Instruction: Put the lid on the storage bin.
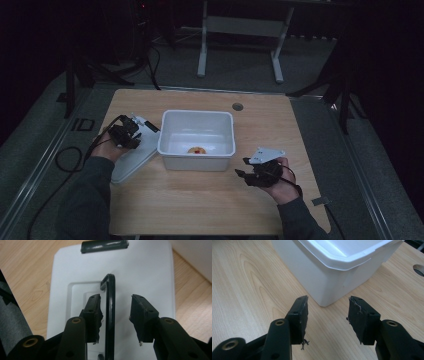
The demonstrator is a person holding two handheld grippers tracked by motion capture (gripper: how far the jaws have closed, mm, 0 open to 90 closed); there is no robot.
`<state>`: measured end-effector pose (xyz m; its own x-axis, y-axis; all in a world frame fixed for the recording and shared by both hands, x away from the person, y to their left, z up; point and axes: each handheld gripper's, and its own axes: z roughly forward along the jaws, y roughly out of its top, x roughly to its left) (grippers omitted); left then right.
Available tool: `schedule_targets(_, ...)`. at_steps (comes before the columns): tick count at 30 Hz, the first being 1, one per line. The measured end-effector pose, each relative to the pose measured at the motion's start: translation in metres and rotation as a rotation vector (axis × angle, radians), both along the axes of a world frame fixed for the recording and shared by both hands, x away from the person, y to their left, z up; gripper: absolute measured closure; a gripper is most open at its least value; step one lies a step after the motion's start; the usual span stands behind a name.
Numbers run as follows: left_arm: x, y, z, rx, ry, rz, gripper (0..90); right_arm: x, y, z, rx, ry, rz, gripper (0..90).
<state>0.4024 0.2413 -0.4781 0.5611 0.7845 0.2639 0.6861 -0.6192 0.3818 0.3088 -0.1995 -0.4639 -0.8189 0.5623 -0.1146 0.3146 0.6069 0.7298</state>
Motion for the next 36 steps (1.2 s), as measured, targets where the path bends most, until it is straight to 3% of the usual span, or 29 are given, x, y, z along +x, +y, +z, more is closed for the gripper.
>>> schedule_targets(8,0.005,0.001,-0.009,0.064,0.044,0.034,68.4,-0.001,-0.002,-0.001,0.004,0.001,-0.002,49.0)
schedule_targets(12,0.007,0.0,-0.013,0.118,0.068,0.042,72.2,-0.001,-0.002,-0.001,0.006,0.003,-0.001,48.8)
schedule_targets(22,0.007,-0.002,-0.012,0.164,0.057,0.041,80.7,-0.001,-0.003,-0.002,0.004,0.006,0.003,48.6)
schedule_targets(36,0.012,0.002,-0.005,0.137,0.086,0.022,84.0,-0.001,-0.004,-0.004,0.006,0.011,0.003,48.4)
